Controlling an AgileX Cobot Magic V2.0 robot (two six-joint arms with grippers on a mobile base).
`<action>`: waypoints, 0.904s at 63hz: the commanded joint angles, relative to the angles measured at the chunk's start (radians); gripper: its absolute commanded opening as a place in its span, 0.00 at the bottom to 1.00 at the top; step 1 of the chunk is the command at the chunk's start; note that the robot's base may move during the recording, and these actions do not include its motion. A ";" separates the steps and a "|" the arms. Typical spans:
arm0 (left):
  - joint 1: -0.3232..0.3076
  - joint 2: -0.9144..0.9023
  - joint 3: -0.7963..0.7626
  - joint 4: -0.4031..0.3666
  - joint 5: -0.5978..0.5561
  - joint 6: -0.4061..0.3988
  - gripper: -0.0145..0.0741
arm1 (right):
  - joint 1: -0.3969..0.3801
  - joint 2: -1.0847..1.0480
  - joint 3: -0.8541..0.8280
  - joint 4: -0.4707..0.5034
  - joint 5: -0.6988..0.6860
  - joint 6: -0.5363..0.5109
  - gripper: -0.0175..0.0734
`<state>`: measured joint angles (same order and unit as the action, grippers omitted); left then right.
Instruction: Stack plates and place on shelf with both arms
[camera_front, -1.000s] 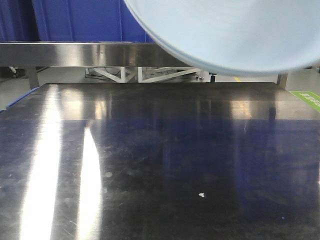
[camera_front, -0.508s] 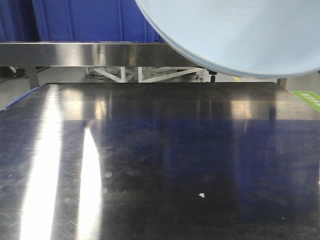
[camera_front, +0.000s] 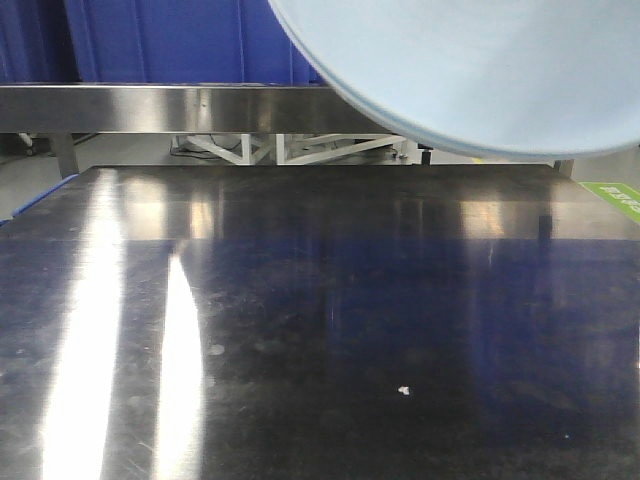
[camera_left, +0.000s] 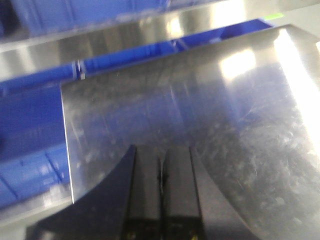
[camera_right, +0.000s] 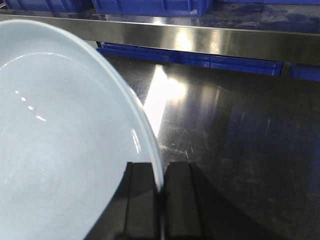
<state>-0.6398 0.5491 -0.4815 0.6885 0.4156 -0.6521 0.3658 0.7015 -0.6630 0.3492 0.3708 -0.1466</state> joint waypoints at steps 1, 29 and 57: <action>-0.005 0.006 -0.027 0.036 -0.078 -0.003 0.26 | 0.002 -0.007 -0.029 0.015 -0.092 -0.004 0.25; -0.005 0.006 -0.027 0.036 -0.078 -0.003 0.26 | 0.002 -0.007 -0.029 0.015 -0.092 -0.004 0.25; -0.005 0.006 -0.027 0.036 -0.078 -0.003 0.26 | 0.002 -0.007 -0.029 0.015 -0.092 -0.004 0.25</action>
<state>-0.6398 0.5491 -0.4789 0.7008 0.4001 -0.6521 0.3658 0.7015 -0.6630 0.3492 0.3708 -0.1466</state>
